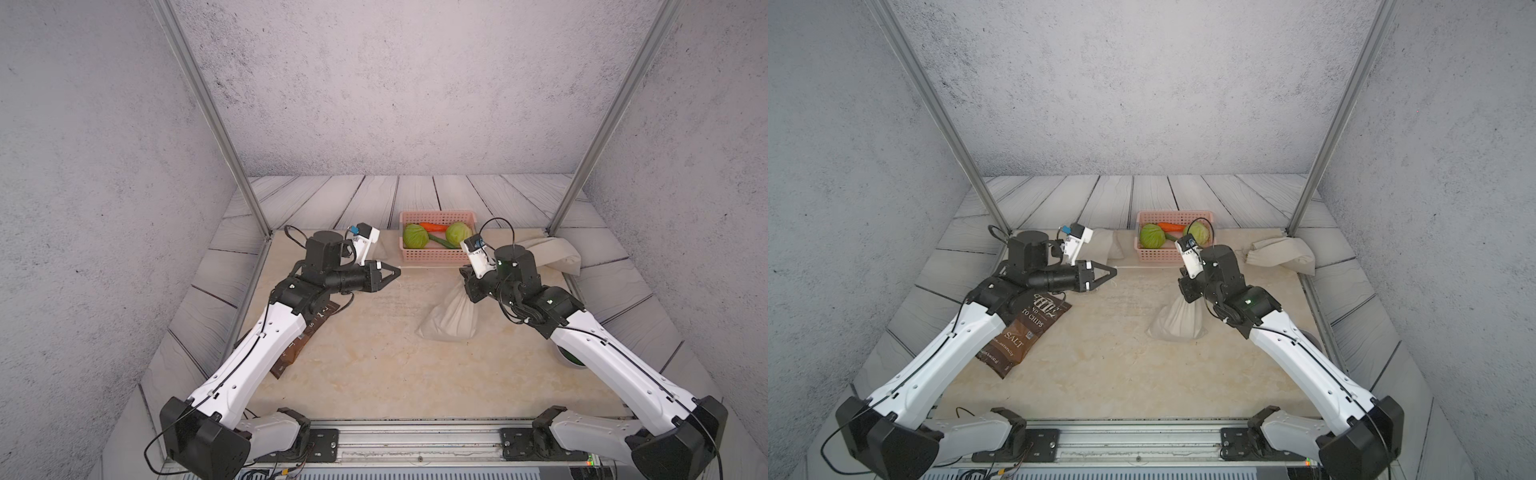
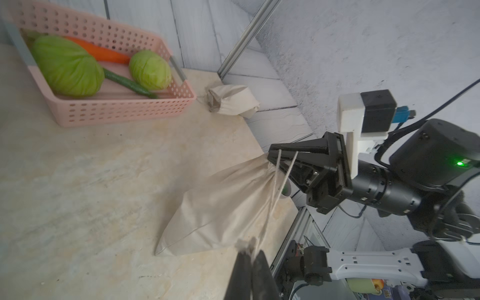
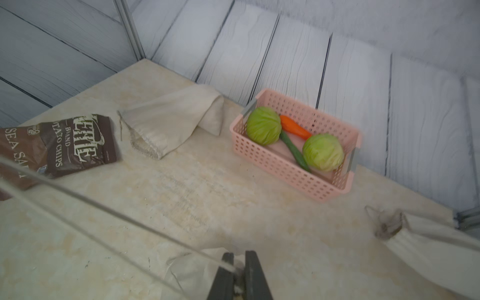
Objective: Close the soil bag
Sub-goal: Place the soil bag at the center of the board.
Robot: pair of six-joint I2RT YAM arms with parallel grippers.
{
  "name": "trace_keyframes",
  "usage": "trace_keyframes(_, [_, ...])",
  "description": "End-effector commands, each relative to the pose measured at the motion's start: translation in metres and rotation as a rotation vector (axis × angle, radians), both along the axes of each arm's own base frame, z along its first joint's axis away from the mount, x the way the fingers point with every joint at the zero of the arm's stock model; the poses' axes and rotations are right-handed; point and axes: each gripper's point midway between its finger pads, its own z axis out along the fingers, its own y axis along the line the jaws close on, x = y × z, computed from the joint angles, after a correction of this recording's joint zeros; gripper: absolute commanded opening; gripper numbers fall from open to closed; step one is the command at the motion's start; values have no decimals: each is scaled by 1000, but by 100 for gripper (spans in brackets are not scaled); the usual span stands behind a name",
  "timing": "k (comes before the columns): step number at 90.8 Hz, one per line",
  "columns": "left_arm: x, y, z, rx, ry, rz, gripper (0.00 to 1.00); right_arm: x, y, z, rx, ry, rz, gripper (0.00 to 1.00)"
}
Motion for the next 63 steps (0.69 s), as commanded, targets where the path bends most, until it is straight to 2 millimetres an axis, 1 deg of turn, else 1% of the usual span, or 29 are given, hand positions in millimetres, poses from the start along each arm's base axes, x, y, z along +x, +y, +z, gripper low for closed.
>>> trace_keyframes(1, [40, 31, -52, 149, 6, 211, 0, -6, -86, -85, -151, 231, -363, 3])
trace_keyframes(5, [41, 26, -80, 180, 55, 201, 0, -7, -83, -103, -130, 258, -369, 3])
trace_keyframes(7, [42, 23, -90, 187, 66, 195, 0, -9, -83, -114, -126, 280, -375, 3])
trace_keyframes(10, [43, 19, -104, 199, 82, 192, 0, -9, -81, -124, -108, 292, -381, 3])
trace_keyframes(12, [43, 16, -117, 214, 101, 189, 0, -10, -81, -134, -105, 310, -384, 3])
trace_keyframes(19, [43, 3, -147, 235, 142, 171, 0, -11, -80, -161, -99, 355, -402, 3])
trace_keyframes(23, [42, -4, -164, 251, 172, 157, 0, -12, -81, -172, -103, 378, -418, 3])
trace_keyframes(29, [42, -13, -179, 265, 203, 136, 0, -12, -77, -179, -98, 417, -414, 3])
trace_keyframes(34, [43, -16, -180, 269, 210, 130, 0, -12, -77, -178, -102, 419, -415, 4])
trace_keyframes(35, [44, -16, -180, 270, 209, 132, 2, -12, -78, -176, -102, 418, -415, 5])
trace_keyframes(39, [46, -11, -175, 289, 191, 154, 14, -12, -79, -171, -106, 409, -413, 10])
trace_keyframes(41, [48, -7, -169, 299, 172, 173, 20, -13, -80, -166, -106, 398, -413, 15])
trace_keyframes(43, [49, -1, -164, 313, 161, 195, 24, -12, -80, -161, -103, 384, -413, 21])
trace_keyframes(48, [54, 15, -148, 337, 129, 257, 33, -12, -81, -147, -95, 353, -406, 33])
trace_keyframes(54, [60, 37, -131, 348, 110, 326, 46, -11, -80, -127, -71, 311, -389, 45])
trace_keyframes(59, [66, 61, -124, 345, 120, 391, 56, -11, -73, -111, -36, 277, -353, 58])
trace_keyframes(63, [71, 82, -122, 334, 146, 445, 60, -10, -67, -98, 1, 248, -315, 67])
